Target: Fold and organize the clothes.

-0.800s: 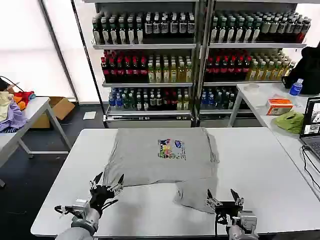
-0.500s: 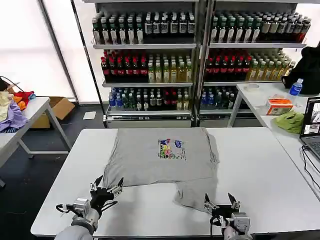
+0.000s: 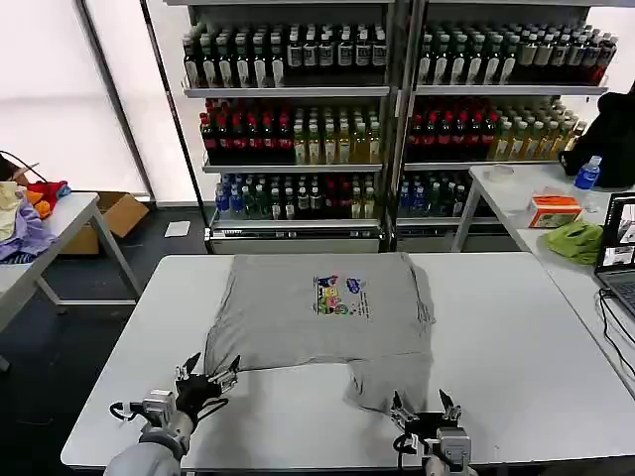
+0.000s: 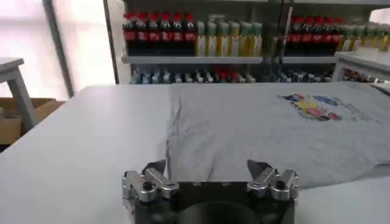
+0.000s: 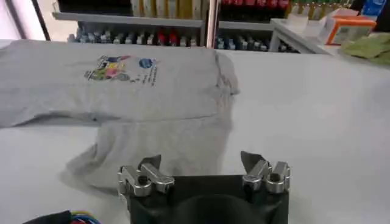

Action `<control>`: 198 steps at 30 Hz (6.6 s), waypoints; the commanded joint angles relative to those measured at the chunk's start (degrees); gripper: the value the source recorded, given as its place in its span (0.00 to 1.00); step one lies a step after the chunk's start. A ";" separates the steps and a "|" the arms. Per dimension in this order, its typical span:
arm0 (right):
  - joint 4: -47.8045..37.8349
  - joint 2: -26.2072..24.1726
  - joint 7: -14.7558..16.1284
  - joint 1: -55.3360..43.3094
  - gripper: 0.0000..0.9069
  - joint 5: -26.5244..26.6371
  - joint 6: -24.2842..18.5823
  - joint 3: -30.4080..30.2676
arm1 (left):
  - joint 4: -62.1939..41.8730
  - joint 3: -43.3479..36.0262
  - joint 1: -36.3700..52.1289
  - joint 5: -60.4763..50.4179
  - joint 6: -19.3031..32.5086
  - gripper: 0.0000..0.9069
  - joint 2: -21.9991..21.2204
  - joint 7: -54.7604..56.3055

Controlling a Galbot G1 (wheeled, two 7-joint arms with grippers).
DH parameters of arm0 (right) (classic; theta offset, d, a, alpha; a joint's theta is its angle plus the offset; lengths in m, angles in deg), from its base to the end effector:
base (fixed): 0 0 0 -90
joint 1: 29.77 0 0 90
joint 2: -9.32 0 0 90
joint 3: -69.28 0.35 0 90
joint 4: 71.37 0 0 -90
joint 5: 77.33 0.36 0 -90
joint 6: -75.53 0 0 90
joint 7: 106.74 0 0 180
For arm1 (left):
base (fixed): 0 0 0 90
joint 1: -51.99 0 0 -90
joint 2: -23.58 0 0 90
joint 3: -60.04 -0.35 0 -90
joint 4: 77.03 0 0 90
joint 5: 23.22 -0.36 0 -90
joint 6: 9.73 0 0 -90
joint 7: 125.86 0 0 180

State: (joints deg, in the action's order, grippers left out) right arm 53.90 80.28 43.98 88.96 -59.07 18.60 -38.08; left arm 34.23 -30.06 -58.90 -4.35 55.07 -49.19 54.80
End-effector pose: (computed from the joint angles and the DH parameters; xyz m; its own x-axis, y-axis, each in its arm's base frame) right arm 0.1677 0.0365 -0.2777 -0.8446 0.0411 0.5338 -0.0048 0.9964 -0.0844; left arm 0.2386 0.0644 -0.3156 -0.8944 0.1077 0.4341 0.0981 0.9942 -0.0446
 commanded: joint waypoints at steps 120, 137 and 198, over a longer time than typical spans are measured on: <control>-43.60 11.96 1.84 -53.81 1.00 16.50 -12.77 1.87 | -28.57 -10.65 33.32 5.30 2.57 1.00 3.28 2.17; -28.32 4.86 -2.16 -38.77 1.00 12.05 0.04 2.55 | -25.23 -10.21 29.56 5.63 0.74 1.00 5.00 2.57; -19.54 1.13 -3.62 -27.62 0.00 10.67 0.19 2.57 | -13.12 -10.57 19.20 7.64 -3.43 0.01 9.07 5.50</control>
State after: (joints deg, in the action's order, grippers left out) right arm 23.33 82.71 42.04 56.58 -48.23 18.72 -36.33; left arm 9.02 -41.70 -32.29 2.80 52.11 -42.10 59.58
